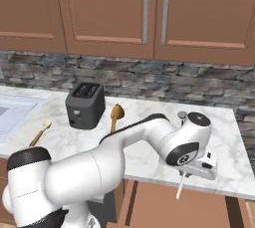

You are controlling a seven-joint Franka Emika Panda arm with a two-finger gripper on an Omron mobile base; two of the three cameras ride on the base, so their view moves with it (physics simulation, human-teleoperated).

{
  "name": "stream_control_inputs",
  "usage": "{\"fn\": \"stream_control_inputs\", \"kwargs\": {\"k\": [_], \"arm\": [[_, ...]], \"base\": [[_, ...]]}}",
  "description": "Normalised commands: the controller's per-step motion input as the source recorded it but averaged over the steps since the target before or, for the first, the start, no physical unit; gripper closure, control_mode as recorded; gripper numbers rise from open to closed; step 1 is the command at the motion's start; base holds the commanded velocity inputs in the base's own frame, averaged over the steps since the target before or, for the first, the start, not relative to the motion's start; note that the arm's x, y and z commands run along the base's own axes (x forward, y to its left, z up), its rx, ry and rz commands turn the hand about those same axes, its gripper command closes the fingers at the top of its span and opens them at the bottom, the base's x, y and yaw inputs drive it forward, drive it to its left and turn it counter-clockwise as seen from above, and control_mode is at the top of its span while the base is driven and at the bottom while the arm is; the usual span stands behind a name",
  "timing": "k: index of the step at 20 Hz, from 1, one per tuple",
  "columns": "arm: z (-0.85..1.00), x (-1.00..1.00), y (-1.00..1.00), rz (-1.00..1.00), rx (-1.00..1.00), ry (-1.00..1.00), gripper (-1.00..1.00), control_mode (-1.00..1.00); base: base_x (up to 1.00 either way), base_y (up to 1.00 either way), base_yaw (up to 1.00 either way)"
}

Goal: Organize the utensils by type. Pick up the wooden spoons from the counter and place them in the open cabinet. Then pick up the metallic utensils from the counter and place them in the open drawer.

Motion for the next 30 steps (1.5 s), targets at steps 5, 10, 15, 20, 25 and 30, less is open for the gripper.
{"fn": "stream_control_inputs", "kwargs": {"k": [5,10,15,20,25,30], "arm": [[-0.04,-0.02,0.0,-0.57,0.18,0.04,1.0,-1.0],[-0.35,0.0,0.0,-0.67,0.08,0.11,1.0,-1.0],[-0.23,-0.09,-0.1,-0.5,0.0,0.0,1.0,-1.0],[-0.27,-0.28,-0.12,-0.45,0.0,0.0,1.0,-1.0],[-0.33,-0.15,-0.19,-0.4,-0.08,0.02,1.0,-1.0],[-0.46,0.0,-0.01,-0.28,-0.1,0.12,1.0,-1.0]], "base": [[0.0,0.0,0.0],[0.0,0.0,0.0],[0.0,0.0,0.0],[0.0,0.0,0.0],[0.0,0.0,0.0],[0.0,0.0,0.0]]}}
